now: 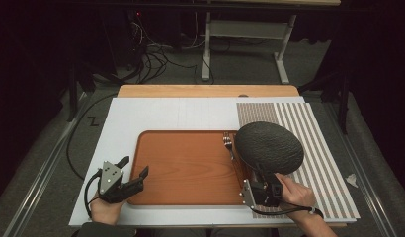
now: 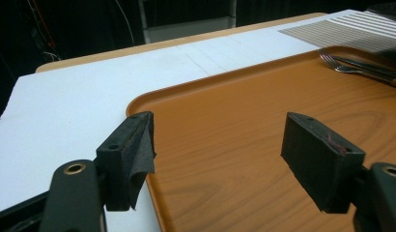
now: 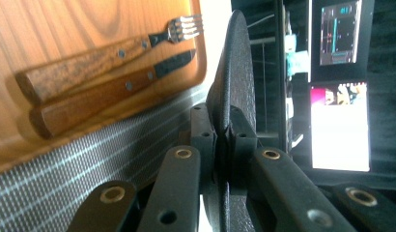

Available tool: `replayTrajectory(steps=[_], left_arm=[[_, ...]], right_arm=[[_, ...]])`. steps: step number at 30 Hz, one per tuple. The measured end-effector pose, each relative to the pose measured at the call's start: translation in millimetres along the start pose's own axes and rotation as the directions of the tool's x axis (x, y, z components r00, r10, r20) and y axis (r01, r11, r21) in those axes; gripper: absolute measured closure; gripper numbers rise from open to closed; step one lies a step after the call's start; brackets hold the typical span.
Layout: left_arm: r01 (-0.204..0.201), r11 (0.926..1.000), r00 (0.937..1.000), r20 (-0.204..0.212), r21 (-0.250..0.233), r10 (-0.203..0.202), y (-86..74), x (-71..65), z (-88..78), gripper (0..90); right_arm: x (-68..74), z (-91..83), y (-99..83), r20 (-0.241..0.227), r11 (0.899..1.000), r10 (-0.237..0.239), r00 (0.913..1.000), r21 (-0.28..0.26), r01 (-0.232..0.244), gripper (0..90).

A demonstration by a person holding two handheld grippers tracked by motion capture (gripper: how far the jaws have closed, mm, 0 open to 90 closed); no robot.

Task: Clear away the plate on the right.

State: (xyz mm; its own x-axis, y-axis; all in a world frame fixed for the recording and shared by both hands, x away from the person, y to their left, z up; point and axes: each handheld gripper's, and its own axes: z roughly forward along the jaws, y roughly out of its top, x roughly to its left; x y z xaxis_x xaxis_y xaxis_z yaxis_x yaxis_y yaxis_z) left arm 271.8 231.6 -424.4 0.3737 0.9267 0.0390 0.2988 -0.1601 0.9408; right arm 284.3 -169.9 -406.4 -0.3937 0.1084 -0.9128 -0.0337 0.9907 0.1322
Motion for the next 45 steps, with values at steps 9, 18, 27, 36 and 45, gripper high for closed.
replayTrajectory(steps=[9, 18, 27, 36, 45], left_arm=[[-0.001, 1.0000, 1.0000, 0.000, 0.000, 0.001, -0.1, 0.0, 0.1, 27.7], [0.000, 1.0000, 1.0000, -0.001, 0.000, 0.000, 0.0, -0.1, 0.1, 27.7], [0.000, 1.0000, 1.0000, -0.001, 0.001, 0.000, -0.1, 0.1, 0.1, 27.7], [-0.006, 1.0000, 1.0000, -0.001, 0.005, 0.006, -0.2, -0.2, 0.7, 27.8], [-0.005, 1.0000, 1.0000, 0.000, 0.003, 0.005, -0.2, -0.1, 0.4, 27.8]], right_arm=[[-0.3, -1.0, 18.0, -0.002, 0.998, -0.028, 0.9996, -0.048, 0.028, 87.2], [1.9, -1.0, 35.8, -0.010, 0.994, -0.060, 0.9981, -0.092, 0.059, 87.3], [5.7, -0.3, 53.9, -0.022, 0.989, -0.077, 0.9968, -0.129, 0.073, 87.2], [7.4, -0.6, 70.5, -0.026, 0.980, -0.101, 0.9945, -0.175, 0.095, 87.1], [11.7, -0.8, 84.3, -0.026, 0.972, -0.113, 0.9933, -0.210, 0.105, 87.2]])
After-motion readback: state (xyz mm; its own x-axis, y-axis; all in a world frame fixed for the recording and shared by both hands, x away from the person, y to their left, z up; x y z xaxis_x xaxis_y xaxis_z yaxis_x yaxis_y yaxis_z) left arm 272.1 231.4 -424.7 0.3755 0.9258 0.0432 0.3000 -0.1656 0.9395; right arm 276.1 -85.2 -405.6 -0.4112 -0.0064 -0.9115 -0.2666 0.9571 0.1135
